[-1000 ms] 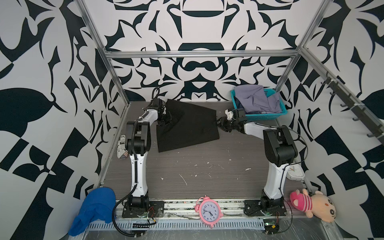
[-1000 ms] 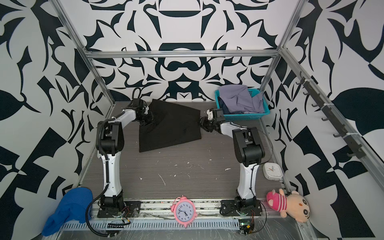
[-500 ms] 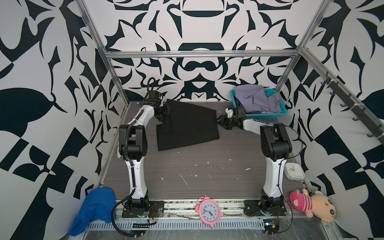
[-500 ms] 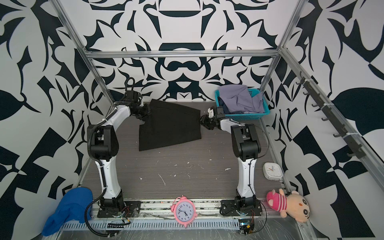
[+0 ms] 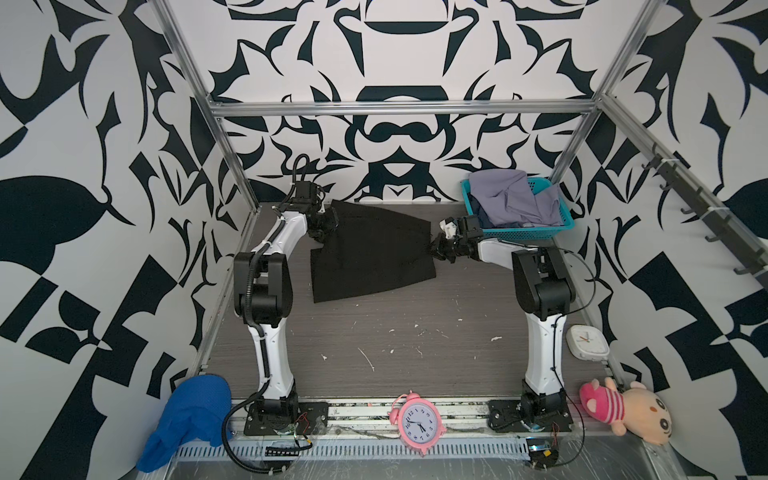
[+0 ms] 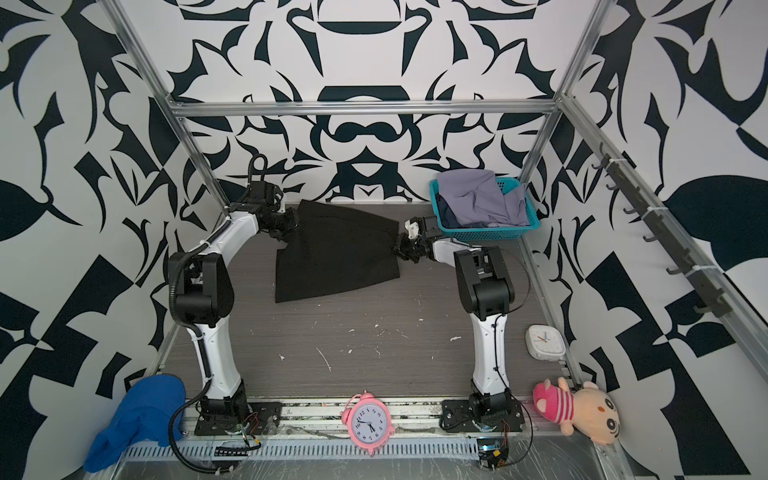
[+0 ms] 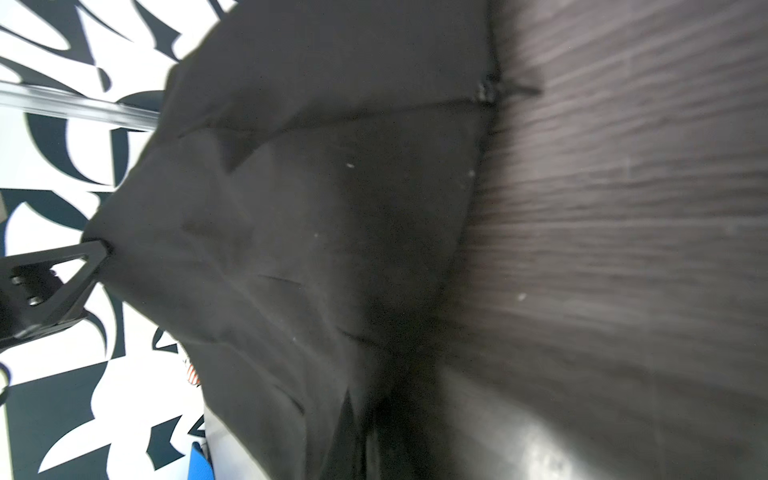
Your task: Fold and stack the skirts
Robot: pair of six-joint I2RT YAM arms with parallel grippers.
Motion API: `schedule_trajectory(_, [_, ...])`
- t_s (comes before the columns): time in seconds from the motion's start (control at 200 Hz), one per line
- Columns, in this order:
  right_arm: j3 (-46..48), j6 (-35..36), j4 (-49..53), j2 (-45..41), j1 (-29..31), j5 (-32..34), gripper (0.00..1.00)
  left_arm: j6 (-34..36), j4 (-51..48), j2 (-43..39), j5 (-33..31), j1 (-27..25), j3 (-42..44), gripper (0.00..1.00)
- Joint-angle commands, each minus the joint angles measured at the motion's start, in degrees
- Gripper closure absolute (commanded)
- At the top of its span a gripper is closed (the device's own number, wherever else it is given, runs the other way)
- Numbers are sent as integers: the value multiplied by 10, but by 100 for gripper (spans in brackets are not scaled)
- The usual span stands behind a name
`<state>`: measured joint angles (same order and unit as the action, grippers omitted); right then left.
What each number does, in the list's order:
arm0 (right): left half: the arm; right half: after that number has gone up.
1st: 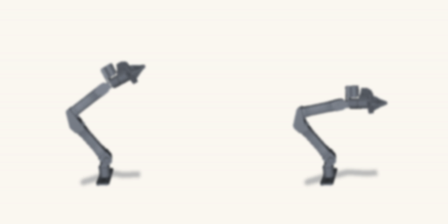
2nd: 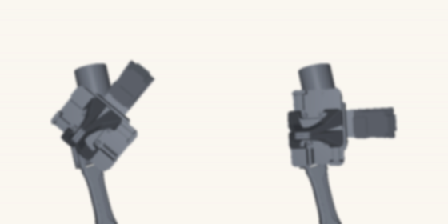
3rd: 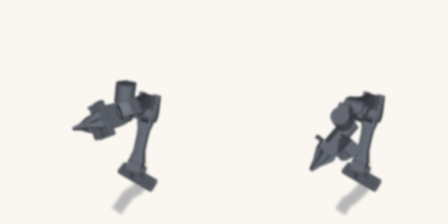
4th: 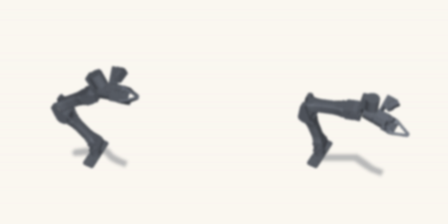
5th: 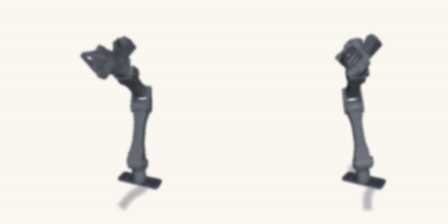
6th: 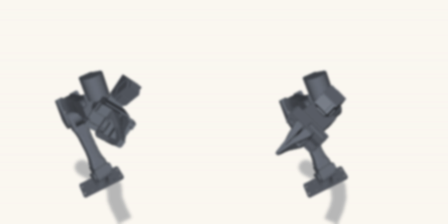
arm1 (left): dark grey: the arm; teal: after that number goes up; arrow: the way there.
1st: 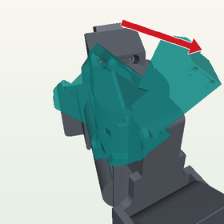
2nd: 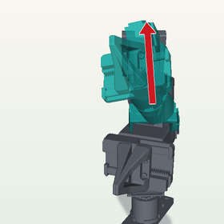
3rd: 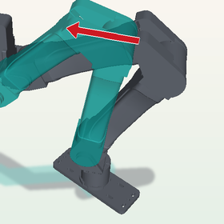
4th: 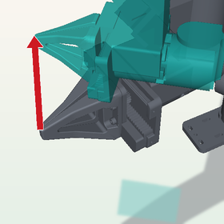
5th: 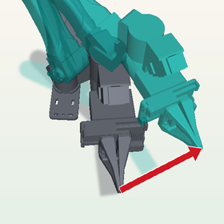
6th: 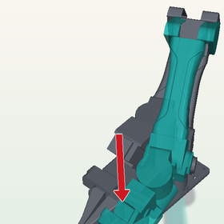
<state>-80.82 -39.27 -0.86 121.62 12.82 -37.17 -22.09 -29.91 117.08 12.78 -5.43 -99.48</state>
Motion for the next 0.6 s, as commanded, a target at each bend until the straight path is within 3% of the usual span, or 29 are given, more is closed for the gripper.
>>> schedule_trajectory(0.0, [8, 9, -14, -109, 1, -7, 100, 3, 10, -66, -13, 1, 27, 100])
schedule_trajectory(0.275, [70, 66, -22, -296, 1, -16, 100, 19, 67, -239, -62, 2, 127, 100])
schedule_trajectory(0.595, [130, 152, -4, -501, 2, -28, 100, 64, 94, -418, -66, 2, 180, 100])
